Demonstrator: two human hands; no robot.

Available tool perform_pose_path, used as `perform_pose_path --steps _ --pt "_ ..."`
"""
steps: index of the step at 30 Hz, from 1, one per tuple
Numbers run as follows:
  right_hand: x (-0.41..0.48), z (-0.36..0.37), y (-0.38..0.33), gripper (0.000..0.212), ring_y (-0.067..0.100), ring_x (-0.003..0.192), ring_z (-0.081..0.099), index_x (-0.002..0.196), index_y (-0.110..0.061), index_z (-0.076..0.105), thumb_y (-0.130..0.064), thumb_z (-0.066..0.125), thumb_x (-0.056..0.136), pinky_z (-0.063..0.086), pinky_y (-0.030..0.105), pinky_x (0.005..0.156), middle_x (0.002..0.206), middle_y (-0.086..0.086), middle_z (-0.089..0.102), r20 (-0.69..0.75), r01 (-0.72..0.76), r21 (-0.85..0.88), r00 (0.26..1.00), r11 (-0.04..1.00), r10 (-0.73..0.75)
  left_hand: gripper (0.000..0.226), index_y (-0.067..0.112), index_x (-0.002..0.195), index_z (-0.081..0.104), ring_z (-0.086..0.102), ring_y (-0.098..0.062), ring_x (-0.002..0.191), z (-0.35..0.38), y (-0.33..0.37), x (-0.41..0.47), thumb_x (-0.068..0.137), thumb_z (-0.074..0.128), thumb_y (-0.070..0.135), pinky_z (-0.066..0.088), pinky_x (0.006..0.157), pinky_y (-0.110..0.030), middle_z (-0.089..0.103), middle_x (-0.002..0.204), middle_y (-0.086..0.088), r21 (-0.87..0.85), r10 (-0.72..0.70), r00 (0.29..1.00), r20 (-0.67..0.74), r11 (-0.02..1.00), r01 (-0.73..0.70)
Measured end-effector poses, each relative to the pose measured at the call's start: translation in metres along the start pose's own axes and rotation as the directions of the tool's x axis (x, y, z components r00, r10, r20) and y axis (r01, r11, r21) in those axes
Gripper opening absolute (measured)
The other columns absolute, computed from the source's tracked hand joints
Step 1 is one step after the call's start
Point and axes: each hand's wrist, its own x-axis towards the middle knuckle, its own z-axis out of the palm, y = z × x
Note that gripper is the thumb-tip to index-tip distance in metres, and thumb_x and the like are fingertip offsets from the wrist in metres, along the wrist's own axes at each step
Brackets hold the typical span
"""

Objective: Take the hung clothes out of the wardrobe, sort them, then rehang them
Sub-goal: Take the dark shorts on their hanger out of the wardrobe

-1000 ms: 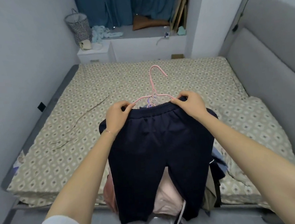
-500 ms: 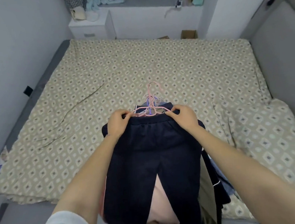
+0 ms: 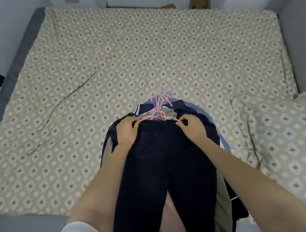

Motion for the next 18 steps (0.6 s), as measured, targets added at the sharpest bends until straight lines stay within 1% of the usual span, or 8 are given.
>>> perform_pose_path --steps 2,4,6,8,11,15,17,18 --pt "0.005 0.009 0.001 0.021 0.023 0.093 0.062 0.109 -0.020 0.068 -0.032 0.063 0.093 0.050 0.045 0.085 0.103 0.002 0.068 0.005 -0.009 -0.049 1.000 0.999 0.009 0.024 0.019 0.115 0.071 0.062 -0.023 0.110 0.005 -0.012 0.002 0.094 0.061 0.024 0.045 0.096 -0.037 0.070 0.117 -0.001 0.007 -0.014 1.000 0.007 1.000 0.014" --pt "0.005 0.013 0.001 0.033 0.028 0.106 0.060 0.124 -0.020 0.061 -0.029 0.064 0.092 0.048 0.050 0.092 0.116 0.005 0.065 0.002 -0.020 -0.102 1.000 0.995 0.021 0.036 0.017 0.130 0.063 0.055 -0.026 0.124 0.006 -0.022 -0.002 0.095 0.061 0.024 0.040 0.107 -0.042 0.062 0.134 -0.004 0.026 -0.029 0.999 0.015 0.999 0.028" --pt "0.002 0.013 -0.002 0.048 0.030 0.125 0.050 0.137 -0.018 0.051 -0.029 0.064 0.092 0.043 0.052 0.101 0.135 0.008 0.055 -0.013 -0.026 -0.152 1.000 0.988 0.024 0.041 0.017 0.137 0.057 0.047 -0.024 0.134 -0.001 -0.025 -0.013 0.097 0.058 0.023 0.033 0.114 -0.043 0.053 0.144 -0.005 -0.028 -0.045 0.999 0.000 0.999 0.045" --pt "-0.005 0.011 -0.010 0.060 0.030 0.137 0.038 0.145 -0.017 0.043 -0.030 0.066 0.091 0.035 0.050 0.110 0.147 0.010 0.044 -0.035 -0.004 -0.177 0.999 0.984 -0.003 0.042 0.019 0.140 0.056 0.043 -0.022 0.137 -0.012 -0.024 -0.028 0.098 0.055 0.025 0.031 0.117 -0.043 0.049 0.148 -0.004 -0.096 -0.064 0.997 -0.050 0.994 0.059" --pt "-0.017 0.004 -0.029 0.064 0.029 0.143 0.030 0.147 -0.017 0.039 -0.031 0.066 0.091 0.027 0.045 0.116 0.152 0.011 0.037 -0.032 0.058 -0.201 0.997 0.978 -0.066 0.048 0.023 0.142 0.052 0.042 -0.023 0.138 -0.026 -0.021 -0.054 0.096 0.049 0.037 0.030 0.116 -0.049 0.046 0.150 -0.003 -0.052 -0.083 0.993 -0.086 0.996 0.079" --pt "-0.028 0.000 -0.063 0.066 0.030 0.147 0.018 0.152 -0.017 0.030 -0.034 0.059 0.095 0.019 0.045 0.119 0.157 0.011 0.028 0.058 0.157 -0.253 0.987 0.955 -0.147 0.055 0.028 0.152 0.037 0.024 -0.021 0.148 -0.049 -0.019 -0.095 0.100 0.051 0.040 0.007 0.122 -0.049 0.030 0.160 -0.002 0.065 -0.142 0.987 -0.077 0.987 0.147" --pt "-0.040 0.003 -0.086 0.067 0.031 0.148 0.014 0.153 -0.019 0.024 -0.036 0.056 0.097 0.017 0.045 0.120 0.159 0.011 0.024 0.142 0.268 -0.288 0.962 0.920 -0.235 0.057 0.029 0.153 0.033 0.017 -0.021 0.151 -0.066 -0.021 -0.126 0.100 0.050 0.042 0.002 0.121 -0.050 0.025 0.162 -0.002 0.116 -0.182 0.973 -0.139 0.973 0.198" --pt "-0.042 0.006 -0.095 0.068 0.031 0.149 0.012 0.154 -0.020 0.022 -0.038 0.054 0.097 0.016 0.046 0.120 0.160 0.010 0.021 0.175 0.295 -0.301 0.952 0.907 -0.252 0.057 0.029 0.153 0.033 0.016 -0.022 0.151 -0.071 -0.023 -0.133 0.101 0.048 0.044 0.001 0.121 -0.050 0.024 0.163 -0.002 0.131 -0.190 0.970 -0.152 0.969 0.210"
